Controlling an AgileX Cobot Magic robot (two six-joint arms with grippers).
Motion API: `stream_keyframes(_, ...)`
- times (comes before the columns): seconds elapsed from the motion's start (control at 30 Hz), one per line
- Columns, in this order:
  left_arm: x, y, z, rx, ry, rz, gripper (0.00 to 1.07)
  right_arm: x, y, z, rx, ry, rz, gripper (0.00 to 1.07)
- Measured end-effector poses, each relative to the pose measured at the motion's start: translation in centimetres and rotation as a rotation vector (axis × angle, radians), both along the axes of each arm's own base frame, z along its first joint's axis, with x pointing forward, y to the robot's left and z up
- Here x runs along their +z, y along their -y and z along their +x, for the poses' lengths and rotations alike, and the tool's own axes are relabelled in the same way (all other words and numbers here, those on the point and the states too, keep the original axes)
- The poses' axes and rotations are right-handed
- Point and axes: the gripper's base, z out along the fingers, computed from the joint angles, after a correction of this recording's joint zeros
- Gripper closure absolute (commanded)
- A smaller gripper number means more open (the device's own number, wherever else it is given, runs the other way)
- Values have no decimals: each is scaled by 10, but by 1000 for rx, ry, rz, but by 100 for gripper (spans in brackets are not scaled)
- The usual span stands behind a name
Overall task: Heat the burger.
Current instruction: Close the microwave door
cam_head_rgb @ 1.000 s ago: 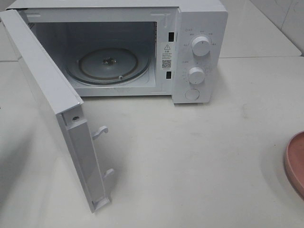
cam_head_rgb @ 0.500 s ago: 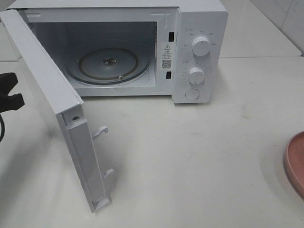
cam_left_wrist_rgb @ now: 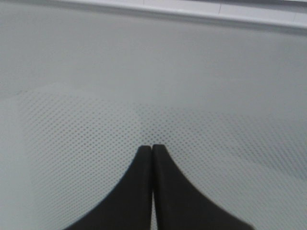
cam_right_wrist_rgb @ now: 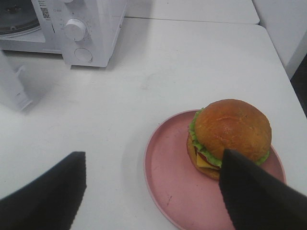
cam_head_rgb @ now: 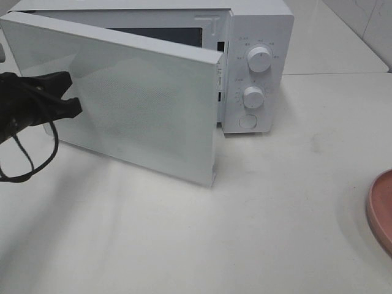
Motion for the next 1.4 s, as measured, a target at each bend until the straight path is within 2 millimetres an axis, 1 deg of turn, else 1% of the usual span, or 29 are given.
stream_keyframes(0.03,1,8,5,-4,10,-12,107,0,0,0,0,0,0,32)
stream_keyframes(0.07,1,8,5,-4,10,-12,107,0,0,0,0,0,0,32)
stream_keyframes(0.1,2,16,10,-8,17,-25,107,0,0,0,0,0,0,32)
stream_keyframes(0.13,2,16,10,-8,17,-25,107,0,0,0,0,0,0,32)
stream_keyframes(0.2,2,28,19,-2,24,-48,107,0,0,0,0,0,0,32)
stream_keyframes(0.23,2,28,19,-2,24,-48,107,0,0,0,0,0,0,32)
stream_keyframes(0.27,2,36,24,9,17,-59,107,0,0,0,0,0,0,32)
stream_keyframes(0.33,2,41,26,15,13,-61,107,0,0,0,0,0,0,32)
stream_keyframes(0.37,1,50,28,7,3,-50,107,0,0,0,0,0,0,32)
stream_keyframes(0.4,1,50,28,7,3,-50,107,0,0,0,0,0,0,32)
stream_keyframes(0.43,1,63,31,-9,3,-38,107,0,0,0,1,0,1,32)
stream_keyframes(0.47,1,63,31,-9,3,-38,107,0,0,0,1,0,1,32)
stream_keyframes(0.53,2,77,38,-16,4,-32,107,0,0,0,0,0,0,32)
stream_keyframes(0.57,2,77,38,-16,4,-32,107,0,0,0,0,0,0,32)
stream_keyframes(0.6,3,87,39,-41,-1,-22,107,0,0,0,0,0,0,32)
stream_keyframes(0.63,3,87,39,-41,-1,-22,107,0,0,0,0,0,0,32)
stream_keyframes(0.7,3,102,41,-69,-6,-15,107,0,0,0,0,0,0,32)
stream_keyframes(0.73,3,102,41,-69,-6,-15,107,0,0,0,0,0,0,32)
stream_keyframes(0.8,4,113,48,-72,-9,-24,107,0,0,0,0,0,0,32)
stream_keyframes(0.83,4,113,48,-72,-9,-24,107,0,0,0,0,0,0,32)
stream_keyframes(0.87,4,119,53,-75,-18,-24,107,0,0,0,0,0,0,32)
stream_keyframes(0.9,4,119,53,-75,-18,-24,107,0,0,0,0,0,0,32)
stream_keyframes(0.97,3,128,56,-100,-34,-4,107,0,0,0,0,0,0,32)
stream_keyframes(1.07,2,131,59,-109,-39,5,107,0,0,0,0,0,0,32)
stream_keyframes(1.23,1,137,55,-113,-50,-1,107,0,0,0,0,0,0,32)
stream_keyframes(1.3,0,135,47,-87,-73,-22,107,0,0,0,0,0,0,32)
stream_keyframes(1.33,0,135,47,-87,-73,-22,107,0,0,0,0,0,0,32)
stream_keyframes(1.37,-2,132,40,-70,-95,-29,107,0,0,0,0,0,0,32)
stream_keyframes(1.4,-2,132,40,-70,-95,-29,107,0,0,0,0,0,0,32)
